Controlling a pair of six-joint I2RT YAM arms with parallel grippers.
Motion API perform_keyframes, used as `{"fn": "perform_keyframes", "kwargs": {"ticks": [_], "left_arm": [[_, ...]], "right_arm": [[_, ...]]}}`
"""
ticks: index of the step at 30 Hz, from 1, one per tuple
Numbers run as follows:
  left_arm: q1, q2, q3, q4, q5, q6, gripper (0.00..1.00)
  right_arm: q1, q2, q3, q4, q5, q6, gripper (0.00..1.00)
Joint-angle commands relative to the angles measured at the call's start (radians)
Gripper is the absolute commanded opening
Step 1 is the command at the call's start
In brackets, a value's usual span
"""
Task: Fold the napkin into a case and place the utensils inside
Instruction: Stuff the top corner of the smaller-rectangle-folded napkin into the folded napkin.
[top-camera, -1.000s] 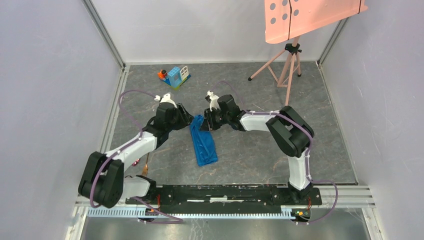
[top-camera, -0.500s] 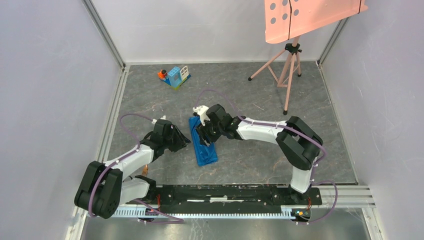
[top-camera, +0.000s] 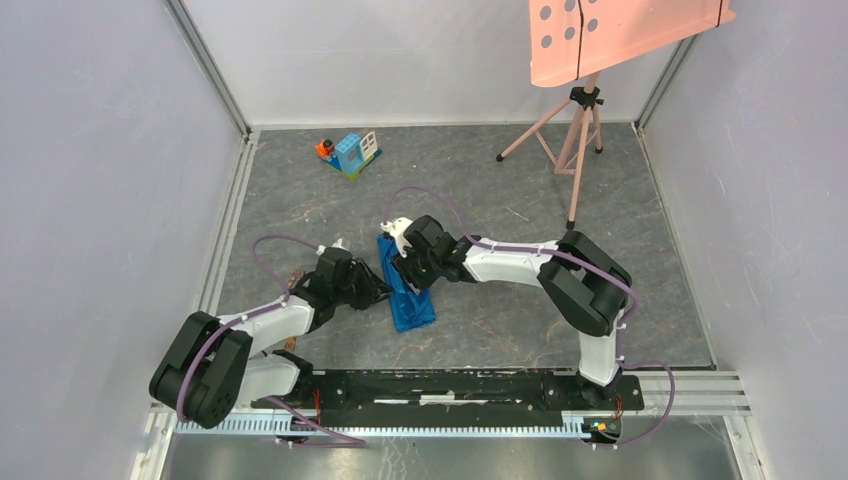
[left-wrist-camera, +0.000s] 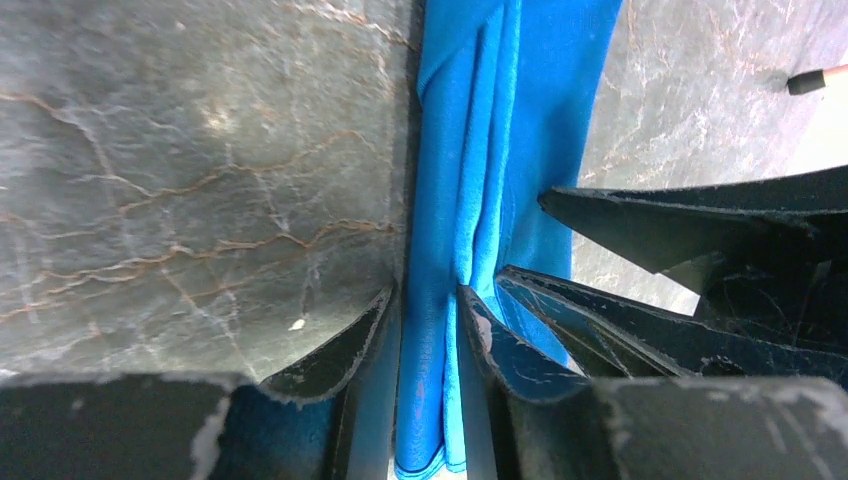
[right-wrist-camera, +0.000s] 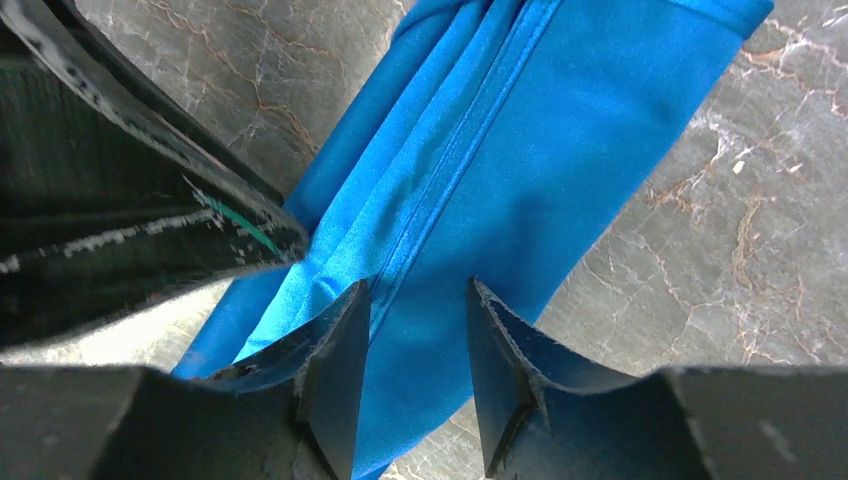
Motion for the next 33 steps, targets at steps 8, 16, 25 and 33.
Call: {"fn": "perform_keyframes", "kwargs": {"ticks": [8, 16, 25, 33], "left_arm": [[-0.097, 0.036, -0.029, 0.031, -0.097, -0.097, 0.28], [-0.107, 0.021, -0.073, 0.069, -0.130, -0.122, 0.14], [-0.120, 0.030, -0.070, 0.140, -0.116, -0.138, 0.13], [-0.132, -0.011, -0.081, 0.133, -0.128, -0.138, 0.12]], "right_arm": [[0.056, 0.038, 0.043, 0.005, 0.141, 0.004, 0.39], [0.070, 0.017, 0.067, 0.011, 0.167, 0.030, 0.09], [0.071, 0.028, 0.148, -0.030, 0.059, 0.085, 0.11], [0.071, 0.102, 0.118, 0.020, 0.023, 0.107, 0.11]]}}
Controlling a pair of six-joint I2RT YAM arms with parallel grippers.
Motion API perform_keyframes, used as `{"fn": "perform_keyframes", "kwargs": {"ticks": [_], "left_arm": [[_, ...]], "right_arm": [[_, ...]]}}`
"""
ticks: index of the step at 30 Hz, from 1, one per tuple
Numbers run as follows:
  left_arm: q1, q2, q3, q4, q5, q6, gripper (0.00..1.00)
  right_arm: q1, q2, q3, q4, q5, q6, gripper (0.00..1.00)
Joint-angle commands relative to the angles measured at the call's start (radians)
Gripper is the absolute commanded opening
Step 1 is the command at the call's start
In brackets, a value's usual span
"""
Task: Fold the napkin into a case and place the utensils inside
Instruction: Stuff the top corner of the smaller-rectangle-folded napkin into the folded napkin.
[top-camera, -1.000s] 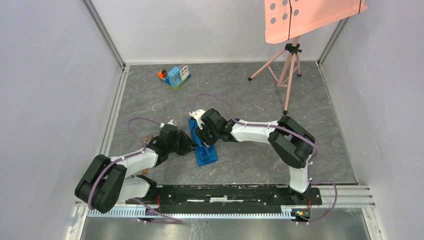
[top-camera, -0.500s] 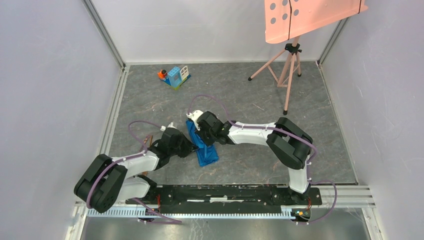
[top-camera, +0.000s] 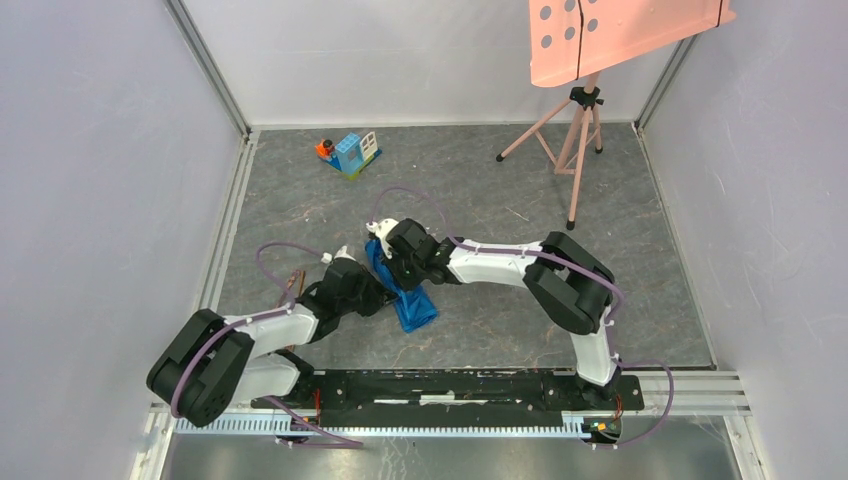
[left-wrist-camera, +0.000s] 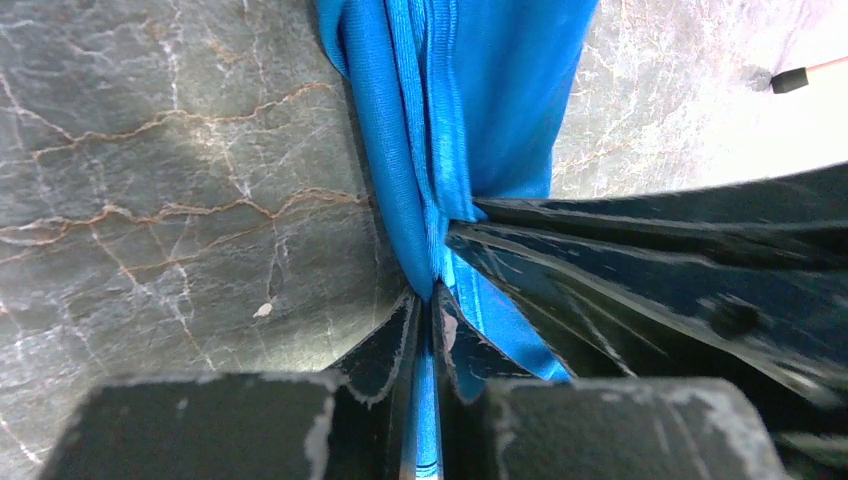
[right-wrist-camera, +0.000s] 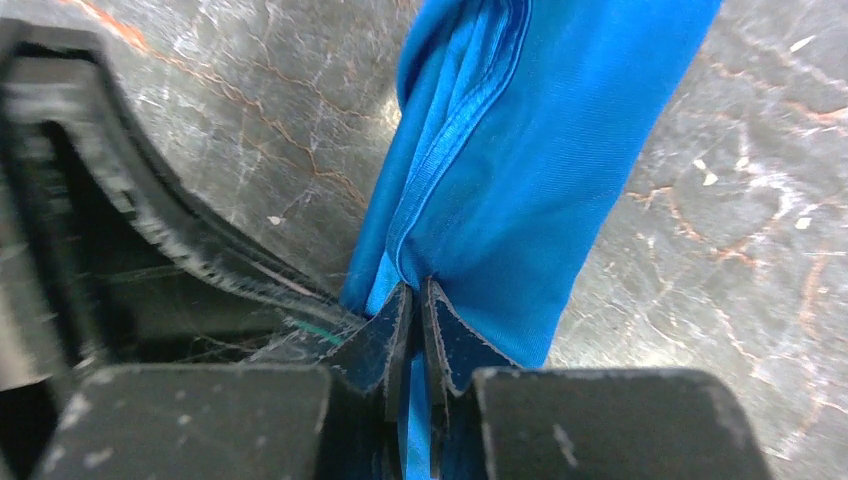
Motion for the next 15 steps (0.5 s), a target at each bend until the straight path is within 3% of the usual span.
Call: {"fn": "perform_keyframes", "kwargs": {"ticks": [1, 8, 12, 15], "left_arm": [[-0.008, -0.034, -0.025, -0.003, -0.026, -0.025, 0.13], [0.042, -0.144, -0.061, -0.060, 0.005, -0.046, 0.32], [0.109, -0.265, -0.019, -0.216, -0.009, -0.035, 0.54], [0.152, -0.326, 0.016, -0.300, -0.073, -0.035, 0.65]], "right_arm": [[0.007, 0.050, -0.005, 0.053, -0.038, 0.030, 0.12], [-0.009, 0.033, -0.077, 0.102, -0.036, 0.039, 0.18], [-0.023, 0.026, -0.098, 0.113, -0.038, 0.035, 0.23], [-0.033, 0.016, -0.108, 0.116, -0.044, 0.028, 0.25]]}}
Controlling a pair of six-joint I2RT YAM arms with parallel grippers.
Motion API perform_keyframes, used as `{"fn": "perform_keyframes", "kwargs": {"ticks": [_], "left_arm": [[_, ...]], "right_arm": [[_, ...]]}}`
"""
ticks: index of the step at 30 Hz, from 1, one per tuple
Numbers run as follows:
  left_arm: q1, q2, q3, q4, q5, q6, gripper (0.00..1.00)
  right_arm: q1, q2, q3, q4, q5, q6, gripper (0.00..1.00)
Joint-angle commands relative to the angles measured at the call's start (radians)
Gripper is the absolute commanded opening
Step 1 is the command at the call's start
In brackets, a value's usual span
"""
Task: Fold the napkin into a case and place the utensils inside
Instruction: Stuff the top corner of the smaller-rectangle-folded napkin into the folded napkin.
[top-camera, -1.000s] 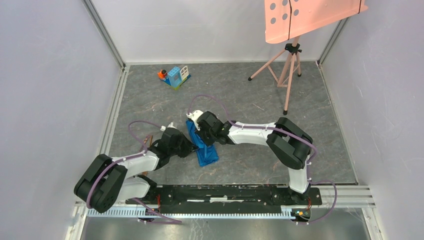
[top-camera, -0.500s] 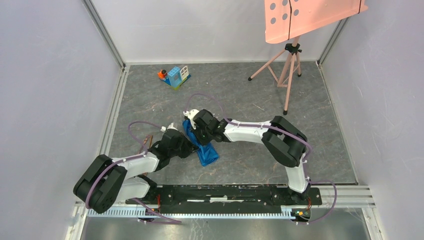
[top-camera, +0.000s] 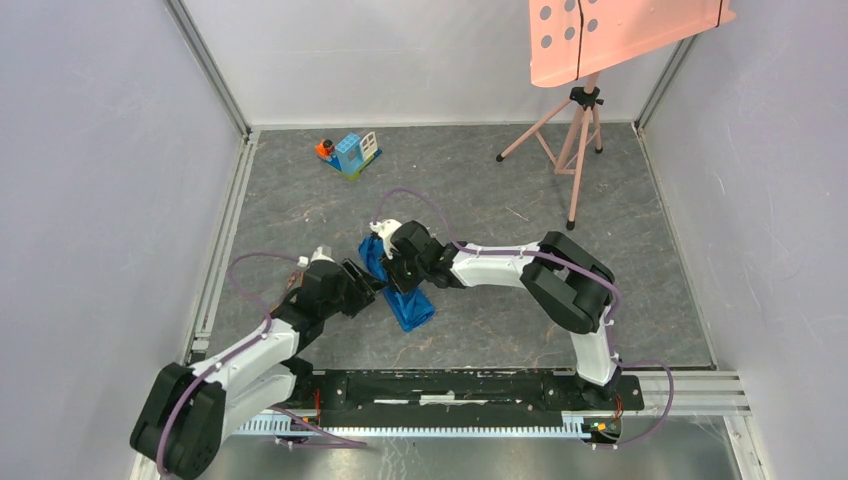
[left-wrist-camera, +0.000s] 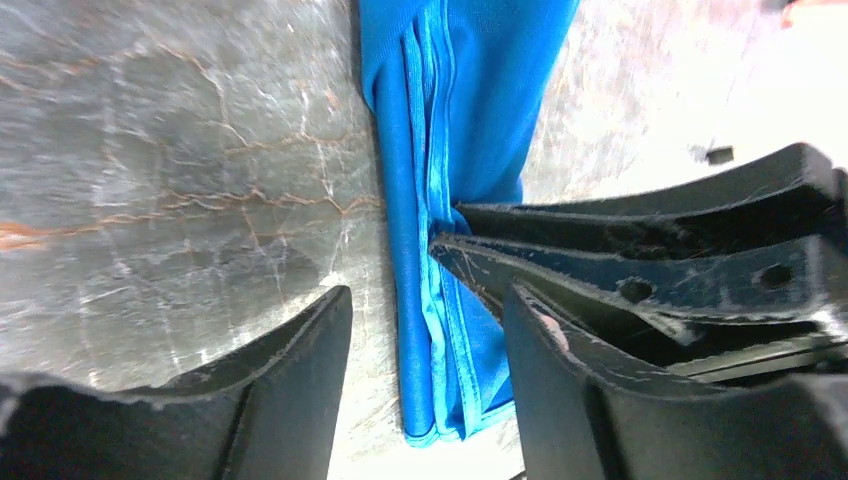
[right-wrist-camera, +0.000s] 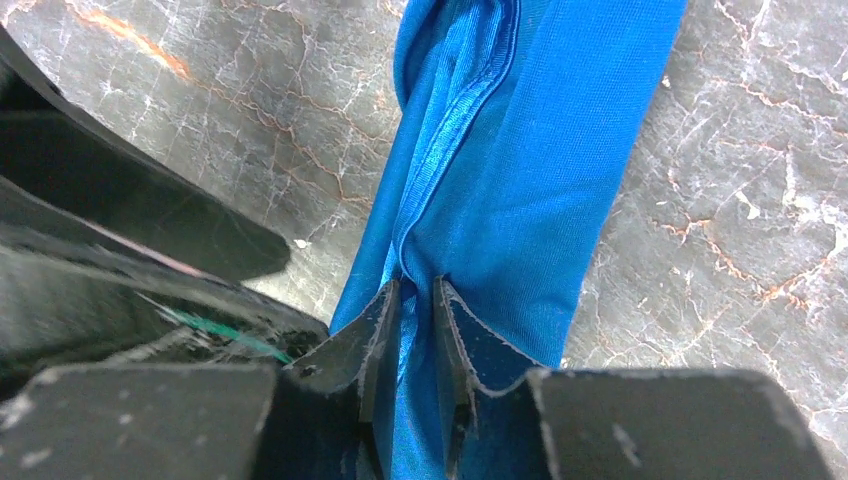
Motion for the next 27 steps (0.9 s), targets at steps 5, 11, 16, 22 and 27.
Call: {"fn": "perform_keyframes", "kwargs": {"ticks": [5, 11, 16, 22, 27], "left_arm": [[0.073, 0.017, 0.148, -0.174, -0.089, -0.039, 0.68], [0.075, 0.226, 0.212, -0.065, -0.038, -0.015, 0.62], [0.075, 0.375, 0.256, -0.027, -0.043, 0.016, 0.61], [0.075, 0.518, 0.308, -0.034, -0.023, 0.036, 0.37], [0.074, 0.545, 0.299, -0.022, -0.018, 0.042, 0.26]], "right_arm": [[-0.023, -0.028, -0.061, -0.015, -0.003, -0.010, 0.26], [-0.025, -0.029, -0.063, 0.000, -0.018, -0.009, 0.26], [-0.025, -0.028, -0.058, 0.008, -0.034, -0.016, 0.26], [-0.023, -0.084, -0.067, 0.004, -0.015, -0.087, 0.40], [0.008, -0.169, -0.097, 0.018, 0.035, -0.178, 0.58]]}}
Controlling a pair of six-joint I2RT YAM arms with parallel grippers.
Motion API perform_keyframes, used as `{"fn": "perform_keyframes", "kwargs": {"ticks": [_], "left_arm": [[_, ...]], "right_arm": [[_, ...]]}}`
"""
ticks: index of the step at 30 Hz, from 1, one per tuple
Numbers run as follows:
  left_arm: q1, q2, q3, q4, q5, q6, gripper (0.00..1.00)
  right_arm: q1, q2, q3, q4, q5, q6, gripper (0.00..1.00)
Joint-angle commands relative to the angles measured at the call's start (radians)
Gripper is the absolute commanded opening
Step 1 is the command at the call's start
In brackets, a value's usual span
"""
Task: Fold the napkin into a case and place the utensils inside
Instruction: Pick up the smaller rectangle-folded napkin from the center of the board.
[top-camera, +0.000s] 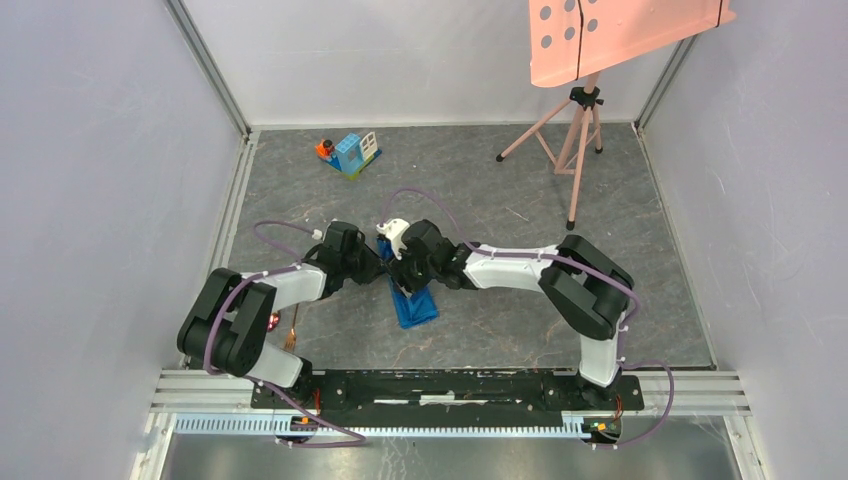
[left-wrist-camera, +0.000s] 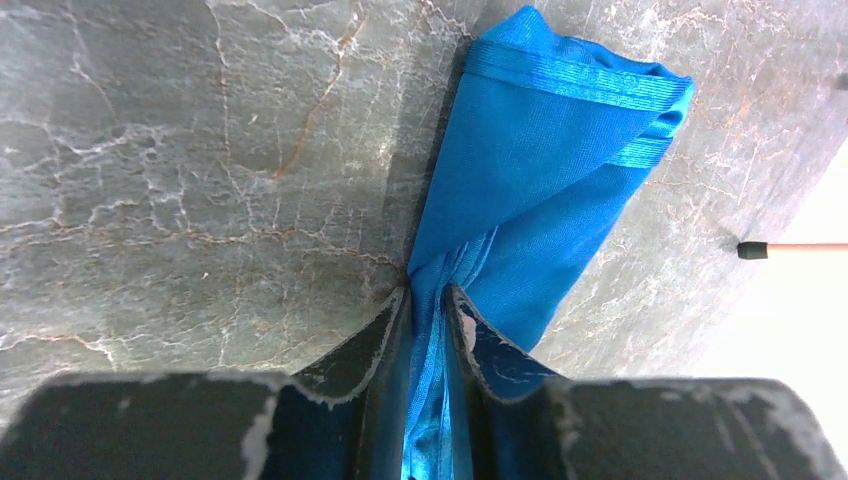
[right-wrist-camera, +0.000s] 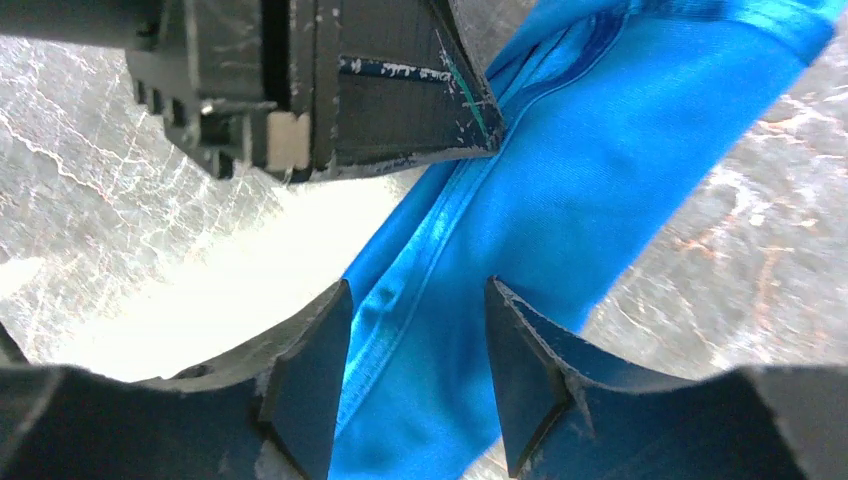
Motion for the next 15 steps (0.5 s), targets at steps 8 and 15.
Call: {"fn": "perform_keyframes", "kwargs": {"ticks": [8, 15], "left_arm": [[0.002, 0.001, -0.037, -0.046, -0.002, 0.028, 0.23], [0.003, 0.001, -0.032, -0.051, 0.016, 0.011, 0.23]], "right_arm": [[0.075, -0.073, -0.006, -0.027, 0.173, -0.056, 0.60], [0.104, -0.023, 0.020, -0.042, 0.233, 0.021, 0.53]]}}
